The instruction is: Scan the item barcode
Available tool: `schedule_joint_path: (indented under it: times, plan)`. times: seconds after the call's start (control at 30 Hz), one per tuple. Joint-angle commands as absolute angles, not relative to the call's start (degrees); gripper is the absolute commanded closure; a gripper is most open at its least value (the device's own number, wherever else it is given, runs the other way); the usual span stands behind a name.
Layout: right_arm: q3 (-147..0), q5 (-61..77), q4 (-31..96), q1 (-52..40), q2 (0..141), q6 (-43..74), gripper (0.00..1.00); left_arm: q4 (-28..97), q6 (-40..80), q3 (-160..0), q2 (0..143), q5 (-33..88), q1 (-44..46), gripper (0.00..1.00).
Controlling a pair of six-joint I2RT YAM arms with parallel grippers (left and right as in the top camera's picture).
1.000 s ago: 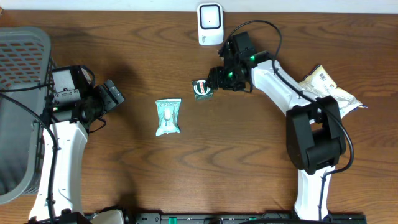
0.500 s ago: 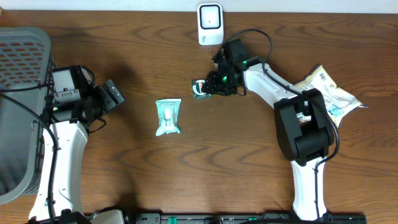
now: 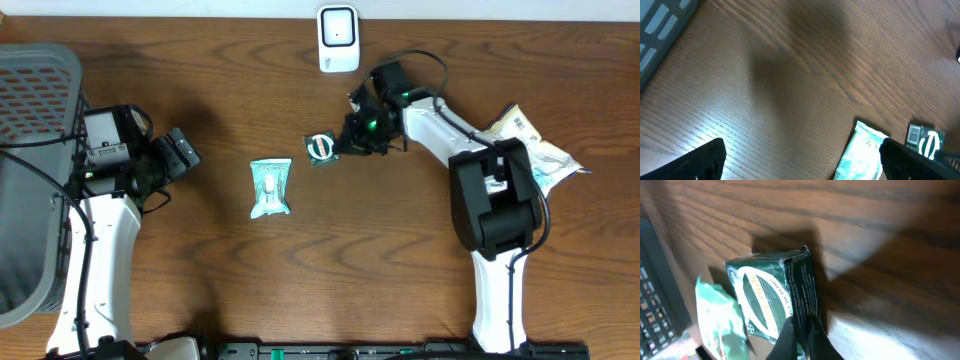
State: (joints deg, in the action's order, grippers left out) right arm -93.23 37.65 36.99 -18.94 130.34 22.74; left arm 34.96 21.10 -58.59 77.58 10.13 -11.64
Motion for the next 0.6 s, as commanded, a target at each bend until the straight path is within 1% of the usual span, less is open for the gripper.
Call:
schedule_joint_path:
  times: [0.0,0.1,0.17,0.33,0.4,0.43,0.47,0.5,0.53,0.57]
  plan:
    - [-91.77,32.97,40.84,-16.80,128.31,16.49,0.99,35.14,20.58,-58.83,77.60,9.56,-11.88,0.02]
    - [-91.77,28.77,44.16,-16.95,124.97,14.13,0.99,35.16,20.58,-58.83,77.60,9.56,-11.88,0.02]
    - [-91.77,24.27,47.40,-17.34,122.02,14.02,0.99,35.14,20.58,-58.83,77.60,9.56,-11.88,0.02]
    - [-91.77,18.17,52.40,-18.55,118.26,12.99,0.99,35.14,20.58,-58.83,77.60,9.56,-11.88,0.02]
    - [-91.77,17.45,53.63,-18.96,117.99,12.64,0.99,35.14,20.58,-58.83,77.60,9.56,-11.88,0.02]
    - [-91.77,17.47,53.58,-19.20,118.02,11.73,0.97,35.16,20.58,-58.83,77.60,9.56,-11.88,0.02]
    - [-91.77,17.45,53.32,-19.57,118.02,9.89,0.91,35.14,20.58,-58.83,77.60,9.56,-11.88,0.03]
    - [-91.77,17.45,52.88,-19.99,118.02,8.27,0.82,35.14,20.58,-58.83,77.60,9.56,-11.88,0.02]
    - [-91.77,17.41,51.86,-20.80,118.02,5.52,0.70,35.16,20.60,-58.83,77.60,9.56,-11.88,0.02]
    - [-91.77,16.71,50.89,-21.61,118.02,4.12,0.62,35.14,20.60,-58.83,77.60,9.56,-11.88,0.02]
